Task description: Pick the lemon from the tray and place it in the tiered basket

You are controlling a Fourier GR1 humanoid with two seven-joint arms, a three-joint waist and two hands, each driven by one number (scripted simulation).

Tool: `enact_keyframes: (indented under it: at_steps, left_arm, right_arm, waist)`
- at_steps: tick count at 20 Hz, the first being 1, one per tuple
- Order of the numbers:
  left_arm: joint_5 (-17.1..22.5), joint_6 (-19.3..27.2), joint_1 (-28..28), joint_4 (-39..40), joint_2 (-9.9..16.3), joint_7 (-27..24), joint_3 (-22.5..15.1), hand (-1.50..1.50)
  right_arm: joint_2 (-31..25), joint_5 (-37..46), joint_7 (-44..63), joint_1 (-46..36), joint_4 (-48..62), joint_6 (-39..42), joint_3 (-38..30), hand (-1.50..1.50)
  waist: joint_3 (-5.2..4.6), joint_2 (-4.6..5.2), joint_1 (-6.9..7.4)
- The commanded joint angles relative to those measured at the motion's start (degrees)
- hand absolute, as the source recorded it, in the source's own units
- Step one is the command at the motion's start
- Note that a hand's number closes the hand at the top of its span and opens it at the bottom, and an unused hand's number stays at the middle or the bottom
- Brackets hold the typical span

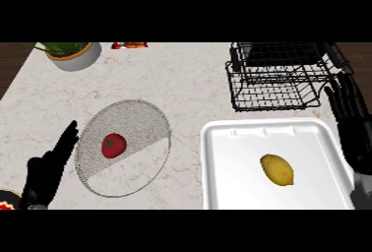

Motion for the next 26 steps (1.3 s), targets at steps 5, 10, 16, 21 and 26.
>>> enact_keyframes:
  at_steps: [5,10,16,21,26]
  left_arm:
    - [-2.52,3.36,-10.0,-4.51,-5.32,-3.43,0.16,0.0]
    - [-2.07,3.39,-11.39,-5.27,-8.64,-4.88,-1.28,0.0]
    - [-3.83,5.76,-11.75,-3.89,-10.92,-4.26,-2.61,0.0]
    - [-3.95,5.73,-13.2,-2.36,-11.59,-4.83,-1.9,0.0]
    - [-4.82,7.48,-12.69,-1.14,-12.88,-5.24,-2.01,0.0]
  right_arm:
    - [3.01,-21.35,-2.34,-7.46,2.74,25.7,0.26,1.5]
    - [5.04,-32.38,5.9,-5.24,11.66,36.44,3.4,-1.5]
    - [-4.47,-47.2,8.77,-6.43,16.8,64.11,0.79,-1.5]
    - [-17.81,-43.57,7.22,-11.42,23.56,81.02,-7.43,-1.5]
    - [-23.55,-29.62,6.42,-17.02,15.26,85.21,-14.2,-1.5]
  waist:
    - [-0.23,2.11,4.04]
    - [-0.31,3.32,5.55]
    - [-0.48,2.49,3.79]
    - [-0.66,2.19,2.92]
    - [-0.61,1.47,1.83]
